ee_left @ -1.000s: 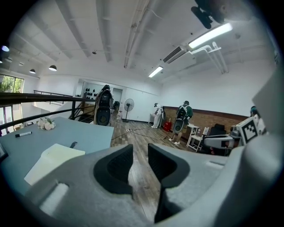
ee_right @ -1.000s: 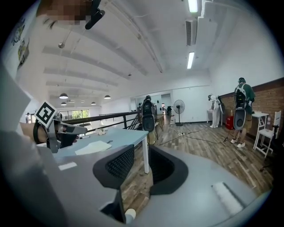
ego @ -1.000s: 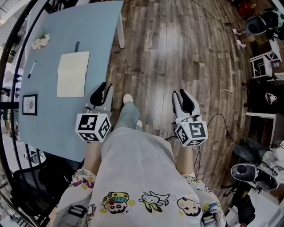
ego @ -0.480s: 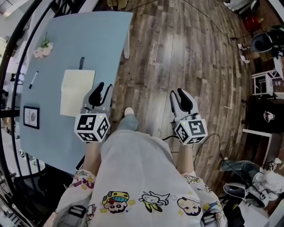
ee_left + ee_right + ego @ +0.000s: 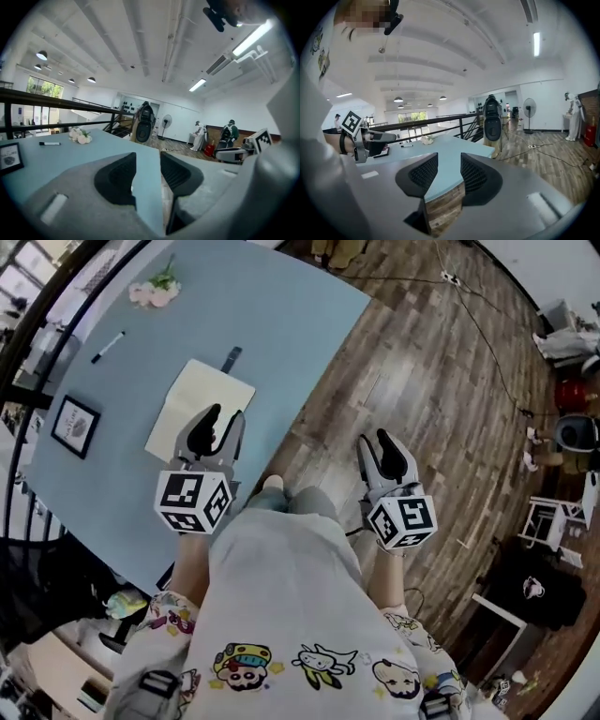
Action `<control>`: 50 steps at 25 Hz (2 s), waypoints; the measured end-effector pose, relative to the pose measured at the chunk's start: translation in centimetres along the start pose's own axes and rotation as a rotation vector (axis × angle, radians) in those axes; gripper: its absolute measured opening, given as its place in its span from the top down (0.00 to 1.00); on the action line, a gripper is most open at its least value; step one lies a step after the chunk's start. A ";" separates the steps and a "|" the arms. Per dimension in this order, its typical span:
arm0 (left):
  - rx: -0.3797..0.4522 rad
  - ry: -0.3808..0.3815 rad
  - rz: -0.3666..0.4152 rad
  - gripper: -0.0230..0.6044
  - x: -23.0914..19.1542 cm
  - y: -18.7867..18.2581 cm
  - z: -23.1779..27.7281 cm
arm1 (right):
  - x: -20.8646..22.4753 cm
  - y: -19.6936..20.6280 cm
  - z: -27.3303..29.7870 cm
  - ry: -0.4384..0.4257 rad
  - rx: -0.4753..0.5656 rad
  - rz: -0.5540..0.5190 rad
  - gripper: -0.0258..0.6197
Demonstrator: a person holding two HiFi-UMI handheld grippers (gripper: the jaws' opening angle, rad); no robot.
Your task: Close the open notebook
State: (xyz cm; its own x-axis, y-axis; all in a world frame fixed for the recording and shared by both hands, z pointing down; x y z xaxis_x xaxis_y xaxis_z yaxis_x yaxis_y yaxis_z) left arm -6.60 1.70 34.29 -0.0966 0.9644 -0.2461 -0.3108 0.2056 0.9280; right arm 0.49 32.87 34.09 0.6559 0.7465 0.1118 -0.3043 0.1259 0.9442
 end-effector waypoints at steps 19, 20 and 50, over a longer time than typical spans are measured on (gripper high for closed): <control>0.198 -0.873 -0.307 0.71 -6.8 2.4 -8.7 | -7.6 -6.7 26.0 -0.825 -0.152 -0.272 0.72; 0.212 -0.901 -0.312 0.71 -6.7 2.1 -8.4 | -7.8 -7.1 27.0 -0.860 -0.153 -0.279 0.72; 0.267 -1.147 -0.432 0.71 -4.6 2.8 -6.8 | -13.7 -6.2 34.4 -1.211 -0.286 -0.385 0.72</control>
State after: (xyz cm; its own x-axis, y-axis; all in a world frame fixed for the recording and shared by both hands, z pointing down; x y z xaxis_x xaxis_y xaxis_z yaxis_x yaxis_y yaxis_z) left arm -13.48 -3.25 36.08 0.8844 0.3712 -0.2830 0.1019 0.4382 0.8931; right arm 17.10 -0.61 37.33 0.8905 -0.4093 0.1988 0.0043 0.4445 0.8958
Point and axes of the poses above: the fingertips, and each gripper's own axes: z forward along the fingers, x to its right, y out of its underside, the point moved 9 cm from there along -z, backward along the fingers
